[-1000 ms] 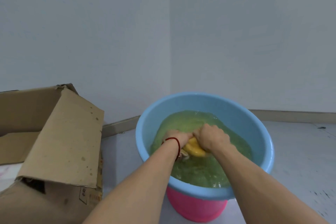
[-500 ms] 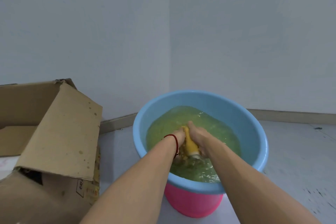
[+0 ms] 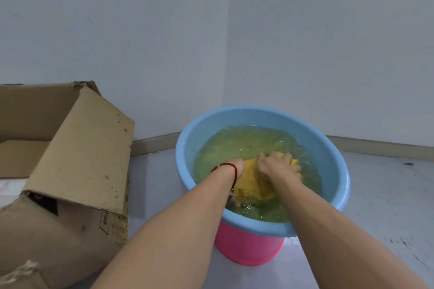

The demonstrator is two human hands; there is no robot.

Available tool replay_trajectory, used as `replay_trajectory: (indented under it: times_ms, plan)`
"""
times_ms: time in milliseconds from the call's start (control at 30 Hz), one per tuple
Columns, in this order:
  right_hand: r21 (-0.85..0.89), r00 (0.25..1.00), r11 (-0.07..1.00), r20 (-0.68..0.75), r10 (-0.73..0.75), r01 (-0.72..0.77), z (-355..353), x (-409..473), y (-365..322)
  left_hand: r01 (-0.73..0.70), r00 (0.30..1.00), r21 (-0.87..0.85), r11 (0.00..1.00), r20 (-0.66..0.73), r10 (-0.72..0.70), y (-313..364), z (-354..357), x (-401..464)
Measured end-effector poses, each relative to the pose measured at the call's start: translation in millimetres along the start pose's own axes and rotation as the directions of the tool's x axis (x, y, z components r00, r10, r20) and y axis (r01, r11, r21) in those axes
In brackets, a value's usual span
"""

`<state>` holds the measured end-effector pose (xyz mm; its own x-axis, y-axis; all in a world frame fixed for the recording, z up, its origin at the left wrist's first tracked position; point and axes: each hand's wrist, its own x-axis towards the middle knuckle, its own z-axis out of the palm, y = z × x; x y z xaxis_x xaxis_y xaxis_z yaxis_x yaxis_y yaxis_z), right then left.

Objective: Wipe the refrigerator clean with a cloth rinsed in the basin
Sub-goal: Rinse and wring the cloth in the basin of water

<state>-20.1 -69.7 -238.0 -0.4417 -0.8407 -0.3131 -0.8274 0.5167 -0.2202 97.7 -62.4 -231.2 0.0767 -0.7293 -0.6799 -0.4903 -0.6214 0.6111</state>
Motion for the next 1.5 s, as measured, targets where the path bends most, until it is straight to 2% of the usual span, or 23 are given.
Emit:
replay_trajectory:
  times_ms: [67, 133, 200, 267, 333, 400, 467, 533, 633, 700, 800, 867, 933, 1000, 1033, 1067, 1133, 1200, 1267, 1333, 1433, 1500]
  plan:
    - [0.174, 0.989, 0.984, 0.136, -0.053, 0.028, 5.7, -2.0, -11.1, 0.039, 0.996, -0.179, 0.983, 0.084, -0.024, 0.9, 8.3, 7.3]
    - [0.411, 0.967, 0.911, 0.22, -0.127, 0.026, 7.4, -9.0, -20.9, 0.008, 0.996, -0.285, 0.958, 0.091, 0.019, 3.5, 13.7, 10.2]
    - [0.548, 0.971, 0.835, 0.173, -0.168, 0.047, 4.1, -12.2, -27.7, -0.041, 0.998, -0.353, 0.935, 0.031, 0.056, 6.4, 12.9, 7.7]
    - [0.474, 0.971, 0.858, 0.026, -0.236, 0.196, -2.3, -14.3, -28.4, -0.122, 0.992, -0.341, 0.932, -0.058, 0.108, 6.5, 6.0, 2.5]
    - [0.305, 0.946, 0.895, -0.102, -0.309, 0.325, -9.0, -16.6, -23.6, -0.138, 0.987, -0.279, 0.95, -0.116, 0.109, 6.3, 1.5, 6.7]
    - [0.089, 0.918, 0.923, -0.181, -0.354, 0.374, -13.3, -14.1, -13.6, -0.152, 0.987, -0.183, 0.971, -0.078, 0.139, 7.1, -2.8, 5.8]
    - [-0.088, 0.898, 0.927, -0.228, -0.376, 0.365, -14.7, -6.1, -1.6, -0.152, 0.988, -0.144, 0.978, -0.047, 0.146, 8.1, -7.4, 5.5]
    - [-0.129, 0.923, 0.949, -0.226, -0.31, 0.287, -15.9, 4.1, 10.3, -0.108, 0.994, -0.167, 0.98, -0.028, 0.105, 9.4, -13.6, 5.6]
    - [-0.097, 0.991, 0.989, -0.068, -0.116, 0.109, -12.2, 7.8, 17.9, -0.031, 0.999, -0.24, 0.97, 0.012, 0.035, 10.6, -17.3, 5.0]
    - [-0.012, 0.998, 0.999, 0.059, -0.034, 0.035, -4.5, 6.5, 11.2, 0.006, 0.996, -0.271, 0.962, 0.084, 0.018, 13.0, -13.2, 2.7]
    - [0.285, 0.971, 0.959, 0.227, -0.075, 0.008, 2.1, -0.8, -3.8, 0.158, 0.974, -0.351, 0.923, 0.211, -0.087, 14.2, -0.4, 3.0]
    - [0.573, 0.941, 0.814, 0.321, -0.11, -0.1, 2.2, -8.2, -10.2, 0.142, 0.973, -0.389, 0.91, 0.223, -0.056, 12.6, 5.1, 4.6]
    - [0.676, 0.949, 0.729, 0.287, -0.127, -0.107, -0.1, -10.6, -16.6, 0.109, 0.965, -0.401, 0.91, 0.264, 0.001, 12.5, 8.3, 3.4]
    - [0.645, 0.973, 0.764, 0.171, -0.152, 0.006, -0.7, -10.9, -19.6, 0.139, 0.942, -0.411, 0.901, 0.334, 0.007, 13.5, 4.4, 1.7]
    - [0.571, 0.98, 0.816, 0.094, -0.176, 0.092, -2.2, -10.8, -18.7, 0.119, 0.943, -0.424, 0.898, 0.332, 0.032, 13.7, 2.3, 6.9]
    - [0.459, 0.974, 0.868, 0.025, -0.225, 0.188, -3.9, -11.2, -16.4, 0.107, 0.948, -0.429, 0.897, 0.316, 0.038, 13.4, 0.9, 14.3]
    - [0.197, 0.945, 0.924, -0.074, -0.318, 0.327, -6.4, -9.4, -6.3, 0.038, 0.963, -0.336, 0.941, 0.264, 0.055, 9.9, -4.7, 19.0]
    - [-0.013, 0.922, 0.934, -0.156, -0.354, 0.357, -12.2, -5.8, 3.0, -0.003, 0.956, -0.229, 0.973, 0.284, 0.069, 5.7, -14.0, 17.6]
    - [-0.066, 0.928, 0.953, -0.214, -0.303, 0.296, -13.8, 1.3, 10.4, -0.088, 0.958, -0.144, 0.986, 0.257, 0.123, 1.1, -24.9, 19.0]
    - [-0.058, 0.96, 0.976, -0.176, -0.219, 0.212, -9.0, 8.7, 15.7, -0.201, 0.961, -0.042, 0.979, 0.184, 0.205, -1.7, -29.9, 21.2]
    - [0.005, 0.993, 0.994, 0.031, -0.111, 0.111, -1.8, 9.6, 13.7, -0.257, 0.965, 0.252, 0.933, 0.121, 0.233, -2.8, -28.0, 20.8]
    - [0.118, 0.98, 0.987, 0.15, -0.129, 0.112, 0.2, 5.9, 4.3, -0.18, 0.982, 0.22, 0.959, 0.103, 0.161, 0.3, -21.7, 17.2]
